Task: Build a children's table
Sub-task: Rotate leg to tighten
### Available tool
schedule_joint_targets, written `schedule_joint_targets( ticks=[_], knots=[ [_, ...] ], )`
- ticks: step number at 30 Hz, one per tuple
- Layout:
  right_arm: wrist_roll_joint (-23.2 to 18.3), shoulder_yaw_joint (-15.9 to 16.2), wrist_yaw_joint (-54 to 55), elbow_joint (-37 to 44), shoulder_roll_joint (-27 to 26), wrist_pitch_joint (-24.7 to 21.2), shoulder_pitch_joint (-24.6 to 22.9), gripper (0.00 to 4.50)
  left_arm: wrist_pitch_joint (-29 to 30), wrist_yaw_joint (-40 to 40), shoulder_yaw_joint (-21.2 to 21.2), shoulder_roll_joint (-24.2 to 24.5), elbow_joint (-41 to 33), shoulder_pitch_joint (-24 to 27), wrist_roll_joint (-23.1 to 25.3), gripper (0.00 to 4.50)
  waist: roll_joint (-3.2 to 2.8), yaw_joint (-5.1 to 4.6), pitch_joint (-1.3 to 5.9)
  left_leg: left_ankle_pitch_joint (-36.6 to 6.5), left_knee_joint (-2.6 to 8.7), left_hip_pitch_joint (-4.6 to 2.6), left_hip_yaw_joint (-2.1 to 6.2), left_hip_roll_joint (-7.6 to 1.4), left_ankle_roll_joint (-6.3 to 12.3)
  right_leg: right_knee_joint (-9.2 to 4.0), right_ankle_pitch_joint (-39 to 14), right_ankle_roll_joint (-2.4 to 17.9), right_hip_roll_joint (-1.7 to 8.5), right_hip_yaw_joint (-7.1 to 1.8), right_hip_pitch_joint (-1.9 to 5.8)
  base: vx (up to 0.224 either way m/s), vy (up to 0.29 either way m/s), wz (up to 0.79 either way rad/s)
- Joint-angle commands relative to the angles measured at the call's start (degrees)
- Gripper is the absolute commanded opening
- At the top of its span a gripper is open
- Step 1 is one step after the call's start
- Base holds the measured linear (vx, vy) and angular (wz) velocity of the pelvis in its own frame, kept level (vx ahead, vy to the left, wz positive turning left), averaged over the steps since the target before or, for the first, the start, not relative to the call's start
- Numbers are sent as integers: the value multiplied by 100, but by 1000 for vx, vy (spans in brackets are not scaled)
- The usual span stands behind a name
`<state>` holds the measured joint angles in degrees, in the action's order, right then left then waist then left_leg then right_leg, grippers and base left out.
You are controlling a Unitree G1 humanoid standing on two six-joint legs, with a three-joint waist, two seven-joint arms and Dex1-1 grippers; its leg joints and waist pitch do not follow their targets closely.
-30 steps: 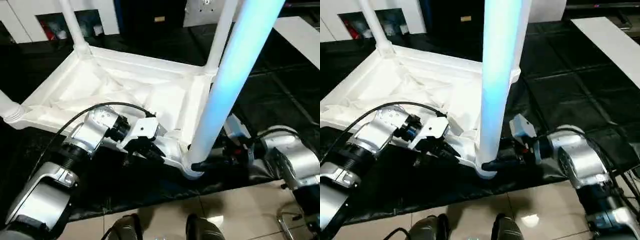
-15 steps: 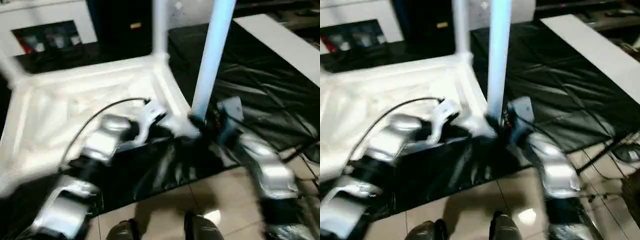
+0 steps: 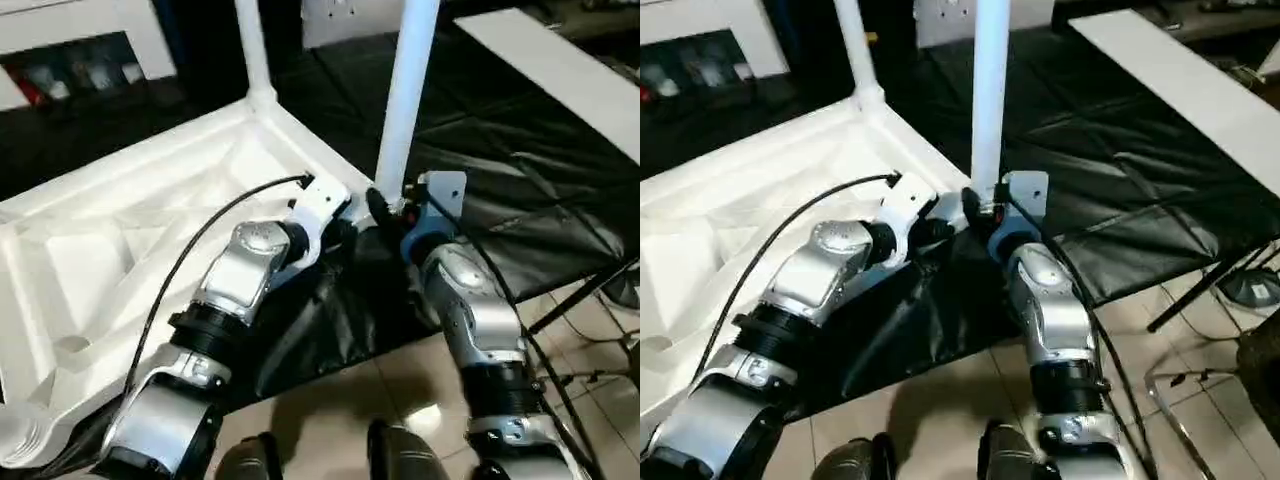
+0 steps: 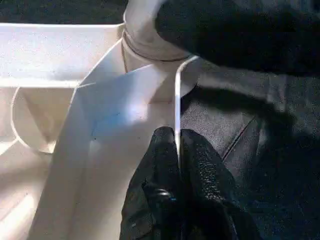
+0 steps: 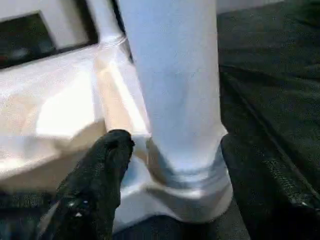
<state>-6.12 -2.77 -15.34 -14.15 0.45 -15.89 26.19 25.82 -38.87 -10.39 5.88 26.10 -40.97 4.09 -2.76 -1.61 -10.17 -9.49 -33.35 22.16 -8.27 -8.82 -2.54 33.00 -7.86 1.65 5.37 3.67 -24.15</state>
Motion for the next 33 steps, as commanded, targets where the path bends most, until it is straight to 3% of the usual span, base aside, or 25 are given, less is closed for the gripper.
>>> schedule_joint_targets(
  ticks=[1,4,6,8,9,10,13,17,18,20,25,27,30,33],
  knots=[
    [-12,213,-319,53,63,48,-108,353,-213,-242,-114,37,-87,112,-137,0,118,13,503,-1536,408,-12,36,-244,508,-465,-2462,1007,310,-226,341,0,0,0],
    [-299,85,-1229,423,630,283,-309,383,-338,-821,-295,379,-152,260,-176,0,134,52,528,-1154,391,8,4,-261,645,-437,-2150,993,295,-238,348,0,0,0],
    [-556,69,-2054,746,1235,288,-448,402,-508,-1331,-456,680,-152,337,-182,0,131,86,583,-708,346,15,-19,-269,902,-349,-1294,1246,273,-238,371,0,0,0],
    [-695,129,-2514,885,1562,238,-519,412,-626,-1617,-529,811,-138,358,-206,0,139,90,608,-495,316,38,-21,-264,1046,-290,-876,1362,264,-234,407,0,0,0],
    [-845,193,-3014,1025,1880,74,-592,412,-690,-1888,-611,947,-112,364,-201,0,118,101,609,-295,298,36,-23,-267,1239,-259,-539,1496,251,-216,403,0,0,0],
    [-858,198,-3058,1035,1907,59,-597,423,-698,-1908,-619,958,-108,363,-199,0,125,100,604,-319,294,35,-32,-267,1278,-266,-559,1516,250,-212,401,0,0,0],
    [-1160,445,-4304,1253,2596,-137,-691,423,-1271,-2661,-828,1274,118,301,-188,0,128,138,577,-669,314,8,-35,-287,1206,-336,-1182,1456,255,-199,398,0,0,0],
    [-1250,583,-4899,1205,2882,-85,-673,423,-1516,-3141,-948,1403,194,268,-265,0,125,183,557,-941,344,-27,-38,-326,996,-364,-1619,1399,272,-210,355,0,0,0],
    [-1313,685,-5366,985,3046,107,-551,423,-1819,-3702,-1134,1565,247,235,-336,0,128,196,553,-1036,352,-32,-44,-333,902,-375,-1779,1363,280,-216,338,0,0,0],
    [-1303,754,-5601,821,3115,240,-457,408,-2016,-4037,-1262,1666,285,208,-338,0,144,198,544,-1144,364,-38,-50,-338,839,-388,-1914,1331,283,-219,328,0,0,0],
    [-1245,1062,-6255,480,3255,324,-174,366,-2332,-4674,-1456,1792,450,71,-285,0,132,279,566,-1036,358,-105,-129,-381,840,-358,-1711,1431,271,-237,274,0,0,0],
    [-1182,1139,-6388,349,3244,433,-76,343,-2466,-4876,-1511,1813,519,17,-268,0,139,356,597,-868,347,-107,-145,-398,862,-307,-1471,1503,279,-243,279,0,0,0],
    [-1220,1256,-6670,223,3200,418,56,322,-2642,-5010,-1572,1827,633,-77,-251,0,154,391,615,-726,332,-81,-146,-402,922,-259,-1199,1586,285,-240,298,0,0,0],
    [-1292,1413,-6958,196,3171,347,136,298,-2733,-5109,-1583,1804,725,-150,-243,0,176,401,615,-772,321,-67,-150,-392,923,-266,-1273,1569,297,-240,307,0,0,0]
  ],
)
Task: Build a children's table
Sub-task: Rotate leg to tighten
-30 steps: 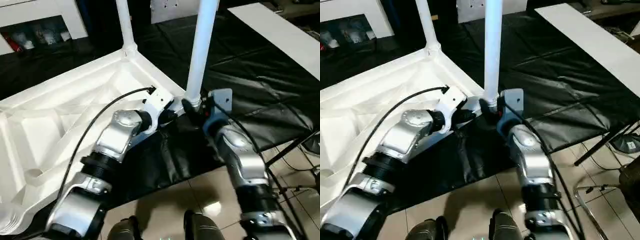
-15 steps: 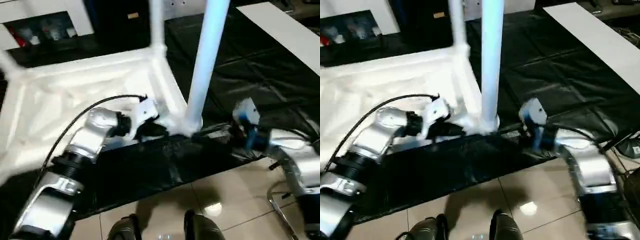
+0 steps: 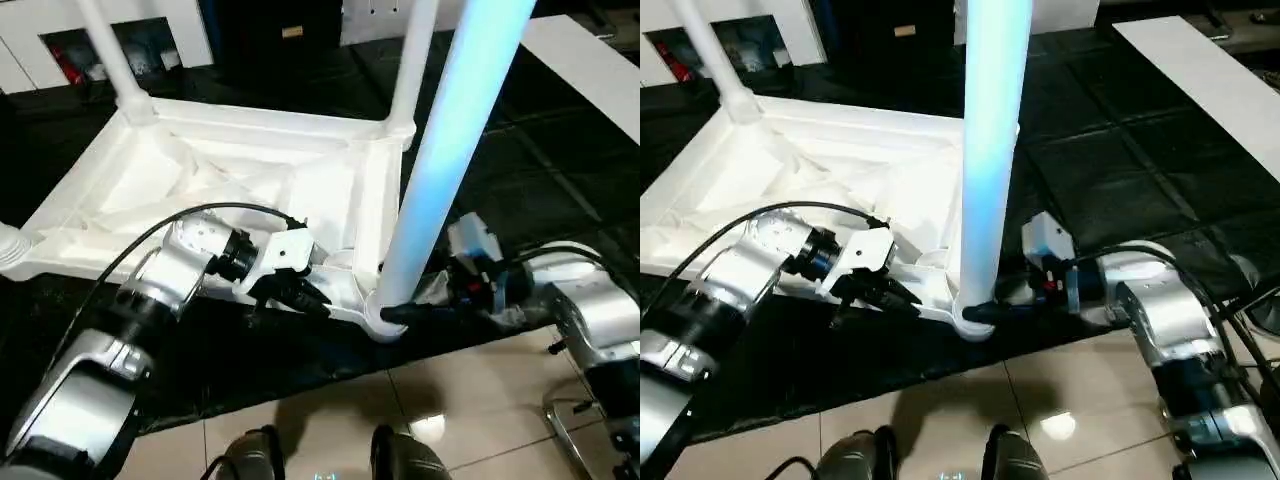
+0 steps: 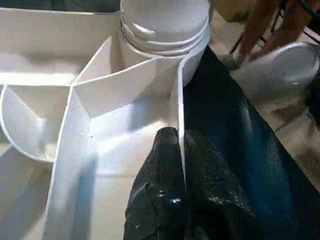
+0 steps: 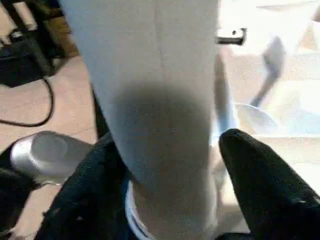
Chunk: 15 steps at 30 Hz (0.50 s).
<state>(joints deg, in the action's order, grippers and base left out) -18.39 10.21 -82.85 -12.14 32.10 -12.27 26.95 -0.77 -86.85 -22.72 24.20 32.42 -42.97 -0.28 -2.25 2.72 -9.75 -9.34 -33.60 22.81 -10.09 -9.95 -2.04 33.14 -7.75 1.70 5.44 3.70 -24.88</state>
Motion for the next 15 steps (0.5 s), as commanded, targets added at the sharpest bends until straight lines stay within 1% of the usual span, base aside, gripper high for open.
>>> schedule_joint_targets(
  ticks=[1,3,4,6,8,9,10,11,12,13,14,15],
  knots=[
    [-71,133,-240,-10,5,-17,70,289,-82,-322,-350,-30,106,41,195,0,124,-30,567,-798,349,-129,34,-282,874,-284,-1313,1555,287,-240,377,0,0,0],
    [-85,176,-312,-15,4,-41,90,266,-93,-340,-350,-32,131,23,195,0,136,-25,572,-817,350,-128,34,-283,837,-293,-1424,1518,297,-240,382,0,0,0],
    [-94,229,-384,-36,7,-58,113,266,-115,-354,-344,-34,174,-1,200,0,131,-22,574,-809,350,-131,35,-285,830,-295,-1435,1513,297,-240,379,0,0,0],
    [-94,267,-432,-75,6,-44,133,253,-155,-372,-336,-37,231,-24,211,0,139,-15,580,-757,348,-132,32,-283,833,-285,-1382,1514,286,-241,376,0,0,0],
    [-93,290,-468,-91,1,-46,138,229,-173,-381,-331,-31,267,-35,220,0,134,-1,581,-747,345,-132,29,-283,842,-288,-1369,1521,288,-241,372,0,0,0],
    [-93,291,-469,-91,0,-47,138,224,-175,-381,-331,-31,268,-35,220,0,134,7,583,-760,347,-136,32,-288,830,-287,-1379,1530,292,-240,373,0,0,0],
    [-96,300,-481,-88,-2,-58,133,220,-184,-380,-330,-26,278,-34,224,0,116,12,590,-763,344,-135,34,-287,821,-285,-1383,1533,293,-239,378,0,0,0],
    [-98,311,-485,-77,-5,-74,120,214,-189,-373,-330,-21,285,-30,230,0,129,13,593,-755,344,-135,31,-287,814,-283,-1353,1537,287,-239,377,0,0,0],
    [-99,328,-508,-68,-11,-106,106,209,-222,-366,-335,-15,324,-32,230,0,116,17,598,-733,341,-134,31,-283,818,-280,-1299,1548,284,-238,382,0,0,0],
    [-131,337,-517,-19,-23,-246,61,205,-183,-301,-309,-25,381,-29,223,0,120,17,598,-724,341,-134,31,-282,823,-276,-1276,1556,281,-237,383,0,0,0],
    [-176,323,-489,28,-43,-348,23,205,-108,-236,-284,-37,393,-20,218,0,106,21,605,-711,338,-134,31,-280,832,-274,-1235,1575,281,-236,389,0,0,0],
    [-227,289,-355,106,-86,-506,-33,202,9,-117,-243,-67,390,-10,223,0,111,23,605,-696,339,-130,32,-281,834,-268,-1209,1588,277,-234,393,0,0,0]
  ],
)
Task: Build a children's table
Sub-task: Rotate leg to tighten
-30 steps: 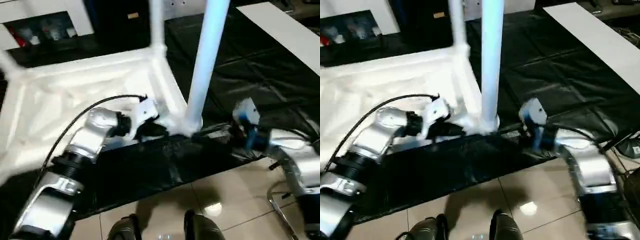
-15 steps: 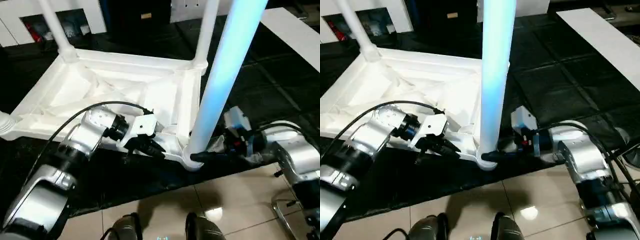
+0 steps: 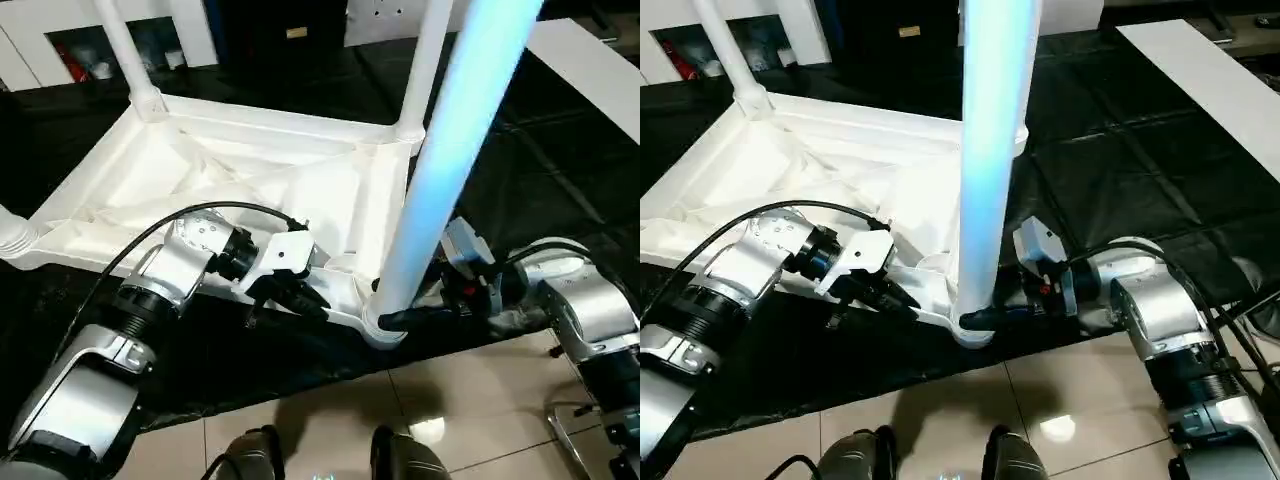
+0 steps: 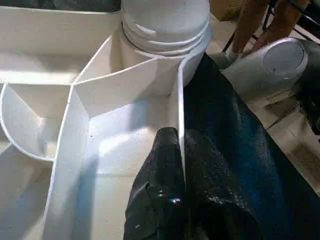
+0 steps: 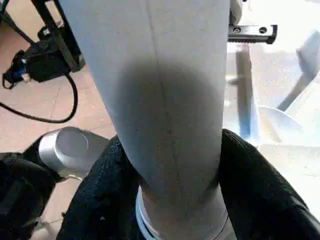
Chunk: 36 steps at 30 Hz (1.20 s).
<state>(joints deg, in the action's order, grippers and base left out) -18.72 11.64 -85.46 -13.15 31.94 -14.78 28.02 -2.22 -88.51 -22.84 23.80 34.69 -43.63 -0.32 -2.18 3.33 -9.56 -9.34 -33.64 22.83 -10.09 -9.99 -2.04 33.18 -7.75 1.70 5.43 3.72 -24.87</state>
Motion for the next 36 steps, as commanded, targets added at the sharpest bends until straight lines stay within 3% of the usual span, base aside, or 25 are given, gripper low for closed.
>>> schedule_joint_targets(
  ticks=[1,2,5,7,8,9,10,11,12,13,14,15,16,17,18,19,20,21,22,23,24,26,27,33,36],
  knots=[
    [-227,121,4,257,-100,-358,-175,201,229,128,-204,-47,161,63,231,0,102,-29,585,-699,345,-136,31,-279,833,-279,-1221,1581,281,-239,390,0,0,0],
    [-222,107,204,333,-156,-494,-228,201,372,248,-175,-68,144,69,248,0,64,-18,587,-711,347,-139,38,-282,817,-279,-1264,1576,285,-238,387,0,0,0],
    [-30,165,721,469,-275,-714,-350,200,616,638,-147,-125,115,66,391,0,92,-35,547,-1009,384,-142,39,-267,660,-356,-1766,1430,278,-230,373,0,0,0],
    [330,169,1723,516,-692,-862,-475,200,1285,1341,135,-467,-36,84,245,0,86,-69,456,-1588,423,-190,53,-248,370,-464,-2906,1110,306,-221,336,0,0,0],
    [427,139,2095,514,-878,-915,-505,200,1515,1573,243,-601,-100,92,169,0,81,-117,371,-2125,425,-303,83,-218,103,-581,-3926,822,306,-175,259,-53,-5,-3],
    [463,61,2505,513,-1115,-1075,-517,199,1792,1801,352,-745,-183,97,85,0,94,-155,349,-2343,419,-338,126,-188,-7,-642,-4367,646,307,-121,255,-53,-5,-3],
    [641,-68,3339,446,-1582,-1214,-505,199,2158,2220,500,-1008,-311,103,5,0,71,-234,323,-2638,425,-354,184,-167,-180,-714,-4804,358,312,-43,273,-70,17,-11],
    [641,-68,3339,446,-1582,-1214,-505,198,2158,2220,500,-1008,-311,103,5,0,60,-285,313,-2847,426,-367,215,-167,-248,-742,-4877,264,297,27,261,-80,43,-21],
    [788,-159,3924,360,-1890,-1267,-466,196,2276,2501,556,-1153,-333,94,34,0,-38,-462,300,-3559,510,-349,344,-209,-307,-849,-4734,-53,218,303,383,-80,43,-21],
    [808,-178,4047,346,-1952,-1285,-456,196,2293,2567,570,-1182,-331,90,44,0,-112,-531,296,-4034,601,-373,387,-282,-320,-804,-4354,-29,172,417,432,-77,64,-19],
    [898,-314,4657,196,-2264,-1302,-364,196,2341,2929,670,-1338,-255,43,67,0,-306,-470,255,-5208,1148,139,507,-552,-453,432,-2493,257,76,337,967,-112,60,-6],
    [950,-425,5097,53,-2492,-1267,-272,195,2347,3268,778,-1472,-159,-11,72,0,-245,-310,268,-5251,1237,267,432,-576,-424,635,-1483,284,65,189,963,-112,60,-6],
    [983,-509,5416,-41,-2659,-1249,-203,195,2373,3534,867,-1572,-100,-52,81,0,-194,-224,305,-4790,1262,-58,139,-420,-399,720,-1741,294,-28,-85,662,-65,-2,3],
    [1007,-632,5807,-178,-2868,-1227,-102,195,2385,3837,968,-1682,-44,-99,93,0,180,-349,468,-2584,169,-455,406,-68,-358,-449,-4843,349,739,-356,272,-30,-75,-8],
    [1039,-753,6161,-290,-3074,-1230,0,195,2425,4191,1110,-1808,-32,-137,133,0,264,-326,397,-756,-328,-304,358,183,5,-786,-6128,208,813,-463,255,-30,-75,-8],
    [1041,-878,6485,-448,-3281,-1183,133,195,2440,4552,1259,-1931,-21,-180,158,0,164,-272,398,-404,-164,-64,439,99,22,-625,-5728,288,842,-463,531,7,-45,-30],
    [1031,-965,6672,-560,-3417,-1101,227,195,2455,4755,1349,-2001,-31,-201,170,0,73,-255,402,-591,256,5,426,-27,-192,-459,-4672,407,489,-215,531,45,10,-23],
    [1040,-1060,6820,-631,-3538,-1030,300,251,2499,4928,1415,-2054,-66,-218,192,0,-5,-351,419,-1298,419,-16,453,-120,-276,-304,-3444,641,254,-172,463,45,10,-23],
    [1025,-1142,6922,-692,-3644,-927,364,265,2519,5113,1453,-2079,-105,-231,232,0,-74,-365,501,-1398,416,-86,452,-170,-277,-237,-2750,818,242,-203,454,0,0,0],
    [1013,-1223,7007,-735,-3742,-817,413,265,2528,5260,1462,-2079,-154,-238,289,0,-104,-414,545,-1273,432,-90,442,-212,-139,-168,-1441,1182,228,-222,475,0,0,0],
    [1055,-1221,7001,-738,-3742,-774,417,268,2532,5248,1449,-2051,-199,-218,285,0,-72,-450,553,-1196,462,-42,419,-213,55,-150,-924,1358,213,-195,531,0,0,0],
    [1086,-1207,6963,-725,-3712,-758,406,289,2532,5186,1423,-2018,-240,-191,276,0,-63,-465,569,-1251,432,-67,364,-190,232,-183,-844,1440,234,-205,509,0,0,0],
    [1100,-1195,6947,-724,-3691,-745,403,301,2531,5148,1408,-1996,-269,-172,271,0,-59,-472,570,-1004,421,-30,320,-174,469,-206,-744,1489,274,-207,547,0,0,0],
    [1226,-1112,6177,-271,-3043,-49,8,348,2421,4232,1031,-1533,-557,201,313,0,5,-448,605,-287,344,8,218,-187,927,-160,-118,1538,302,-235,542,0,0,0],
    [1111,-1086,5555,9,-2664,139,-159,370,2265,3851,857,-1303,-589,318,338,0,-21,-422,628,-48,297,-10,200,-210,1184,-109,213,1609,290,-238,523,0,0,0]
  ],
)
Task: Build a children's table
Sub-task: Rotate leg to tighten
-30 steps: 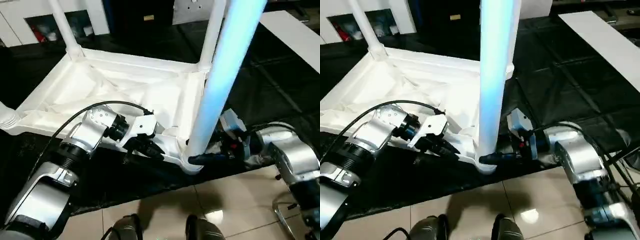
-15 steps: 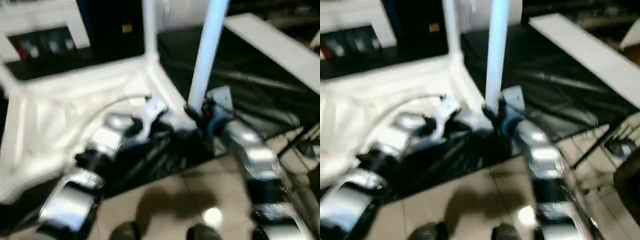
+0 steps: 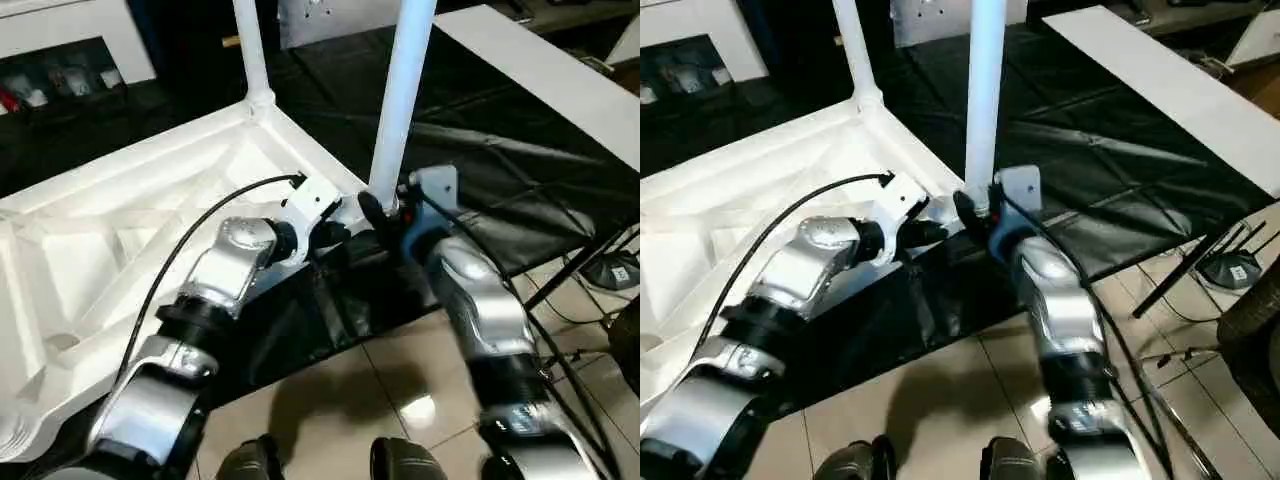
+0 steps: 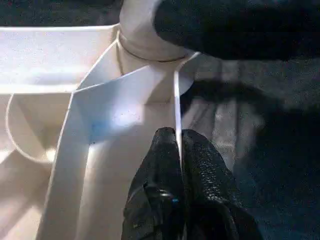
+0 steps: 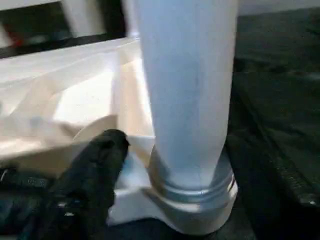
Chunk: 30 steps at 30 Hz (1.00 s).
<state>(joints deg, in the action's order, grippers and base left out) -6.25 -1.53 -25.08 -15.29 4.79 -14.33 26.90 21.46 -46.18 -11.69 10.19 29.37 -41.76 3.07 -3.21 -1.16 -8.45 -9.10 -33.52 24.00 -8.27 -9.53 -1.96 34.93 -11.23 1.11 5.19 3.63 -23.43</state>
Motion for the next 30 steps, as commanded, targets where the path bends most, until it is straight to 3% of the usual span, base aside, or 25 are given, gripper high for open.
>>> schedule_joint_targets(
  ticks=[1,4,5,8,10,13,16,19,20,22,30],
  knots=[
    [-199,270,-896,389,337,150,-148,370,-190,-643,-334,189,-78,183,-16,0,101,32,514,-27,281,-121,20,-255,1225,-284,625,1685,308,-220,388,0,0,0],
    [-319,370,-1512,628,797,164,-300,405,-400,-1079,-449,391,-90,238,-50,0,101,54,483,-136,287,-121,9,-268,1309,-300,465,1695,309,-213,375,0,0,0],
    [-351,525,-2009,761,1181,161,-401,405,-577,-1428,-542,556,-72,260,-67,0,59,67,454,-436,314,-149,4,-292,1210,-342,20,1683,307,-217,342,0,0,0],
    [-376,639,-2494,804,1491,273,-453,405,-748,-1795,-626,683,-57,269,-110,0,76,104,430,-756,345,-170,-27,-316,1005,-381,-406,1649,313,-239,324,0,0,0],
    [-600,679,-3321,805,1884,255,-442,405,-1033,-2487,-834,951,-121,289,-179,0,72,148,434,-966,365,-194,-40,-323,842,-403,-643,1635,315,-248,309,0,0,0],
    [-733,806,-3973,703,2190,302,-366,405,-1389,-3055,-1004,1154,-69,253,-205,0,60,172,448,-886,372,-206,-65,-348,839,-371,-442,1663,308,-253,290,0,0,0],
    [-895,978,-4626,644,2436,253,-296,405,-1690,-3504,-1172,1284,13,201,-183,0,65,244,467,-664,344,-208,-95,-350,963,-336,-120,1730,319,-257,295,0,0,0],
    [-976,1134,-5256,488,2604,217,-151,371,-1869,-3951,-1283,1353,29,164,-222,0,68,316,482,-546,328,-213,-111,-362,1052,-301,39,1793,329,-255,284,0,0,0],
    [-1013,1169,-5431,440,2631,169,-93,366,-1909,-4054,-1321,1374,24,145,-222,0,130,326,469,-538,334,-202,-116,-364,1070,-304,17,1808,331,-255,285,0,0,0],
    [-1074,1222,-5655,373,2673,124,-13,340,-2015,-4209,-1377,1404,46,108,-226,0,98,362,474,-537,330,-207,-112,-371,1065,-296,-82,1817,349,-256,281,0,0,0],
    [-1104,1606,-6444,111,2751,138,308,278,-2324,-4556,-1450,1391,366,-135,-191,0,113,401,472,-667,344,-215,-116,-367,930,-320,-340,1794,345,-255,271,0,0,0]
  ],
)
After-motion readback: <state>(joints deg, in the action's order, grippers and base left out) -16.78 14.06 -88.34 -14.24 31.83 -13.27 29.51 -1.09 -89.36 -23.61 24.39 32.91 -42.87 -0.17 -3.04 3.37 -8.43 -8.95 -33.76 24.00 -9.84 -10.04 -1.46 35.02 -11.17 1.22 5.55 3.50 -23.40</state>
